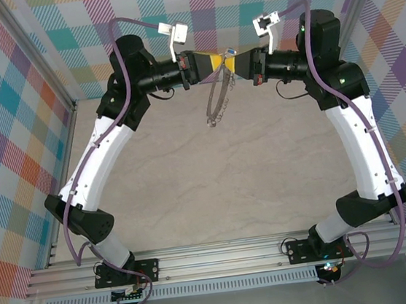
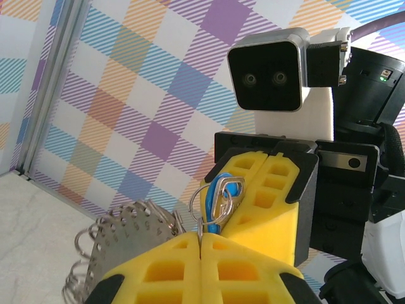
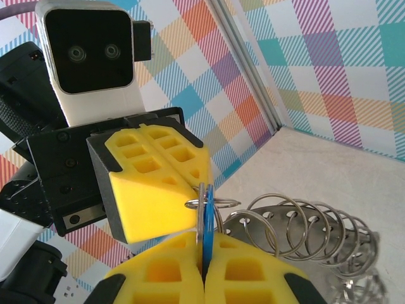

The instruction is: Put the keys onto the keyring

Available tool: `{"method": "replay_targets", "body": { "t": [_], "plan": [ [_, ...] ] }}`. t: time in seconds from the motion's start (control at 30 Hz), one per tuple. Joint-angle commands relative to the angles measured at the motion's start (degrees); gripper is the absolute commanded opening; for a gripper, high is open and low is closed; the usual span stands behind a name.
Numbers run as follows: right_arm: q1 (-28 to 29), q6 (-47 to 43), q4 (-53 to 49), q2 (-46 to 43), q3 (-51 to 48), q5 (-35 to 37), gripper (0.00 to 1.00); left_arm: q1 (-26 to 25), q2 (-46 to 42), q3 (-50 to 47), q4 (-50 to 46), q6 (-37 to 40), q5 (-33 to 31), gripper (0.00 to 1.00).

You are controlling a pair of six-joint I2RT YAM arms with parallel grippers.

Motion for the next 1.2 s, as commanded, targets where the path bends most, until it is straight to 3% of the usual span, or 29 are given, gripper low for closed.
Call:
{"method": "replay_targets", "body": {
  "t": [0.0, 0.47, 1.17],
  "plan": [
    [-0.65, -1.09, -0.27, -0.88, 0.03, -0.06, 0.00, 0.11, -3.35, -0.65, 1.65, 1.28, -0.17, 0.00],
    [-0.47, 5.12, 7.33, -6.01, -11.41, -2.67, 0.00, 0.11, -3.68, -0.74, 1.89, 0.80, -1.98, 0.00],
    [4.03, 4.80, 7.07, -3.64, -9.99, -2.04, 0.00, 0.11, -3.49, -1.50, 2.77, 0.35, -2.30, 0.00]
  ]
}}
